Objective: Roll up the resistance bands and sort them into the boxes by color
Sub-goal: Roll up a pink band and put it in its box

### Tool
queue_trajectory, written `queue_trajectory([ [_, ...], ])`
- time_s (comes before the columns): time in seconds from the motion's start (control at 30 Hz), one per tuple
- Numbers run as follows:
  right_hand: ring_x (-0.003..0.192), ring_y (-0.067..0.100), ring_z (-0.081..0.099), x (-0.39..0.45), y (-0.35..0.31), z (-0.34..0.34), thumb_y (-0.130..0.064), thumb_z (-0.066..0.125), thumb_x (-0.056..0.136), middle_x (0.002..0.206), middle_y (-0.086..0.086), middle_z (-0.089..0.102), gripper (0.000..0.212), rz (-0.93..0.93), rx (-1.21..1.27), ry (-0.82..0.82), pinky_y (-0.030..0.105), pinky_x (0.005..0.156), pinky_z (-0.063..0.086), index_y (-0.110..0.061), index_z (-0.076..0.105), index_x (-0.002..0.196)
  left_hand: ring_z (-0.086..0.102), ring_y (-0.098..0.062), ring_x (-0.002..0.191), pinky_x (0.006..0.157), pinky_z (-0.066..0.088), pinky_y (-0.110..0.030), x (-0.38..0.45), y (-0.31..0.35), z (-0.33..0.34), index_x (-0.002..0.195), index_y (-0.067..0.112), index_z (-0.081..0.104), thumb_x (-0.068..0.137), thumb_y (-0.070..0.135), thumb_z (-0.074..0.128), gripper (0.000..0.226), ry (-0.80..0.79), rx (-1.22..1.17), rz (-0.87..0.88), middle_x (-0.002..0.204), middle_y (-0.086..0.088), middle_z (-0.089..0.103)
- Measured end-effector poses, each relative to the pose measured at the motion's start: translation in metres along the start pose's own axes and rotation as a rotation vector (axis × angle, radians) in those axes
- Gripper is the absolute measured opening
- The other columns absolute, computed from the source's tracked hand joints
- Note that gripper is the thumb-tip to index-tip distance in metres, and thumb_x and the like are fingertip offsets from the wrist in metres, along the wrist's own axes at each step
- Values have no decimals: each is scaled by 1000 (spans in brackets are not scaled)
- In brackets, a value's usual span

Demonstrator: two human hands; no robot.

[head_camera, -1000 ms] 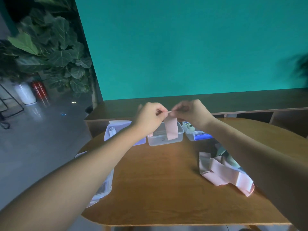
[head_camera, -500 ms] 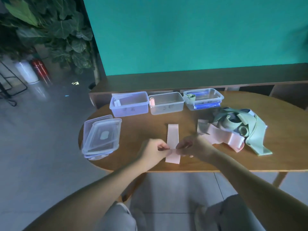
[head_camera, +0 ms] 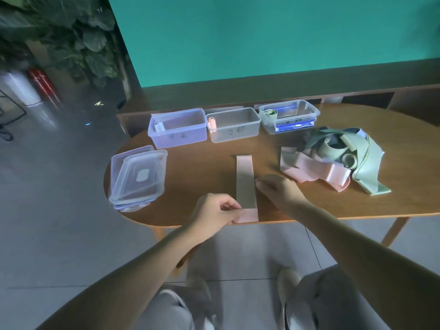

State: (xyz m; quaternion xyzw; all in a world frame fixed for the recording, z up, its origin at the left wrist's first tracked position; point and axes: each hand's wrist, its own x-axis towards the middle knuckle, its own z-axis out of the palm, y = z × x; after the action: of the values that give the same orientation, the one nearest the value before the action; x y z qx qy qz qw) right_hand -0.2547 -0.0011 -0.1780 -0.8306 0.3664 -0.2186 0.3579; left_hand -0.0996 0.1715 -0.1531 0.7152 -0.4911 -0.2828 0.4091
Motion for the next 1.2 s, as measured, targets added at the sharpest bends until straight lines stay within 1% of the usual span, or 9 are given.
queue_trajectory([
  [0.1,130,24,52,23,15,10,-55,50,99,142,-1,58,50,-67,-222,-37,41,110,40,-24,59,137,74,-25,75,73,63,-37,7,-1,-2,92,11,79,82,11,81,10,-50,-48,-6,75,-3,76],
  [0.17,143,26,38,39,20,15,-77,28,92,156,-2,42,74,-71,-336,-75,48,118,31,-32,41,150,74,-23,75,69,62,-31,12,-3,-4,93,10,79,83,12,82,11,-91,-75,4,76,-4,76],
  [0.23,149,25,28,58,20,16,-85,15,88,163,-5,29,82,-88,-393,-107,52,121,25,-39,28,154,73,-23,75,64,57,-25,16,-7,-5,94,9,78,84,13,81,12,-135,-115,-5,77,-7,76],
  [0.4,147,27,31,102,25,16,-78,20,94,161,-6,33,68,-92,-382,-98,51,121,24,-42,31,151,71,-17,71,62,50,-17,30,-15,-9,95,11,78,85,16,81,12,-218,-175,-54,77,-8,75],
  [0.5,129,29,50,123,31,16,-60,36,102,138,-1,60,49,-21,-205,39,50,110,40,-34,45,143,66,-15,68,64,51,-27,37,-18,-10,92,17,78,85,19,81,8,-246,-226,-70,76,-8,74],
  [0.63,105,22,62,140,33,16,-38,60,95,111,-7,72,26,-31,-155,162,47,96,51,-32,67,119,67,-19,73,70,50,-39,40,-22,-11,92,16,79,84,21,82,10,-268,-270,-88,79,-9,75],
  [0.83,96,15,64,150,36,16,-44,73,88,100,-14,68,28,-42,-105,130,46,93,54,-31,71,113,68,-19,74,70,55,-28,42,-24,-11,91,19,78,85,19,80,7,-295,-237,-55,76,2,74],
  [1.03,117,22,47,156,37,18,-56,60,94,128,-11,63,29,-52,-331,79,40,97,35,-41,72,115,68,-17,73,68,52,-21,44,-26,-7,89,25,78,83,22,81,7,-331,-199,-15,81,7,75],
  [1.2,97,14,64,159,37,19,-45,77,84,97,-15,72,9,-29,-57,101,45,94,52,-39,74,90,63,-15,64,52,44,-24,46,-30,-8,88,26,79,80,33,83,11,-315,-264,-12,78,-2,74],
])
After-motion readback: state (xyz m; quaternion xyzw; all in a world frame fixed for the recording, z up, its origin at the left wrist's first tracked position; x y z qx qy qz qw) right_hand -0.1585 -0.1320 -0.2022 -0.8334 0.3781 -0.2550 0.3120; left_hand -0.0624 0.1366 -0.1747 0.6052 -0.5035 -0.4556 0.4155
